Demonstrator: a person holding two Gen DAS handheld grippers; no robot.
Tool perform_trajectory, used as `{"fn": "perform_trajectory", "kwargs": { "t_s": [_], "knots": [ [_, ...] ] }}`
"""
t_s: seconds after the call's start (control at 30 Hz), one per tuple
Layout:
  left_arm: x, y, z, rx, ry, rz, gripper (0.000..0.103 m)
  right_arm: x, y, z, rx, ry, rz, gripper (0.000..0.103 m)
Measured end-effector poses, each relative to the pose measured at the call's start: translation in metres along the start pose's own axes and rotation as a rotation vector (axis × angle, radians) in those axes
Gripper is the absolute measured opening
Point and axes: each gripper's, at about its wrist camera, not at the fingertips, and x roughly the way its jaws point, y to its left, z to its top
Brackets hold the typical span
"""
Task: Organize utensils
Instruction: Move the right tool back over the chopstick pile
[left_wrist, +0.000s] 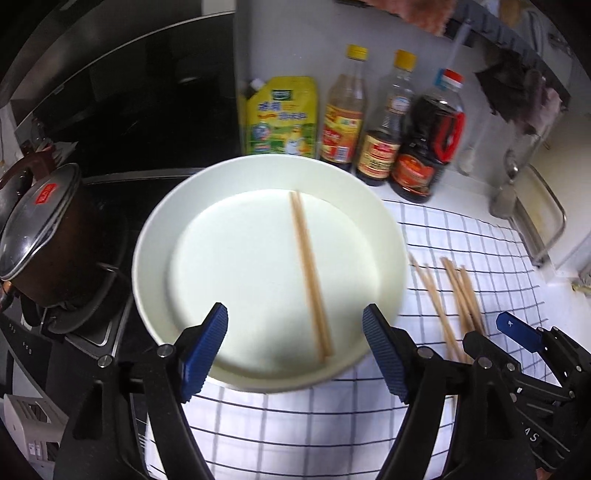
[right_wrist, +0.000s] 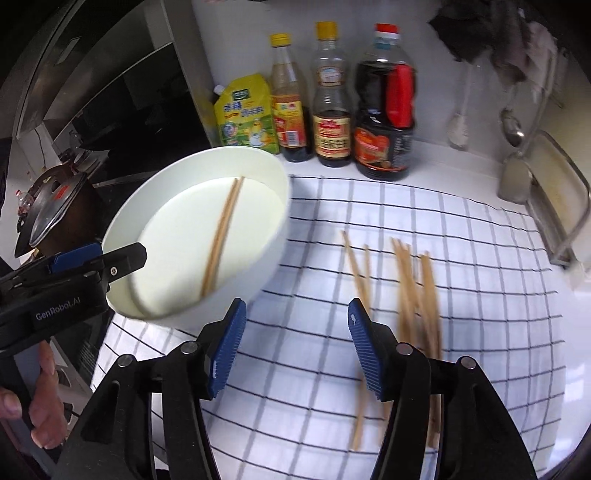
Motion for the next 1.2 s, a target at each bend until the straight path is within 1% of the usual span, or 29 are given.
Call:
{"fn": "perform_trajectory", "kwargs": {
  "t_s": [0.07, 0.2, 0.3, 0.43, 0.57, 0.73, 0.83, 0.93, 1.2],
  "knots": [
    [-0.001, -0.017, -0.004, 0.015, 0.001, -0.013, 0.075, -0.008, -0.015, -0.008, 0.012, -0.003, -0.017, 0.06],
    [0.0, -0.054, -0.011, 0.051, 0.006, -0.05, 0.077, -0.022, -0.048, -0.021, 0.031, -0.009, -0.039, 0.06],
    [0.002, -0.077, -0.018, 0.071, 0.007, -0.059, 0.078, -0.027, -0.071, -0.029, 0.042, -0.02, -0.057, 0.06],
    [0.008, -0.098, -0.028, 0.072, 0.02, -0.06, 0.08, -0.024, -0.101, -0.041, 0.059, -0.01, -0.079, 0.062],
    [0.019, -0.113, -0.036, 0.057, 0.037, -0.047, 0.082, -0.011, -0.129, -0.049, 0.078, 0.013, -0.09, 0.062],
    [0.036, -0.128, -0.045, 0.032, 0.049, -0.025, 0.083, 0.012, -0.149, -0.055, 0.075, 0.032, -0.089, 0.062],
    [0.049, -0.136, -0.05, 0.026, 0.059, -0.009, 0.083, 0.026, -0.155, -0.058, 0.057, 0.046, -0.09, 0.067],
    [0.06, -0.143, -0.055, 0.028, 0.064, 0.017, 0.083, 0.04, -0.161, -0.06, 0.051, 0.06, -0.104, 0.067],
    [0.077, -0.15, -0.059, 0.016, 0.078, 0.054, 0.083, 0.055, -0.172, -0.063, 0.058, 0.059, -0.083, 0.067]
  ]
}}
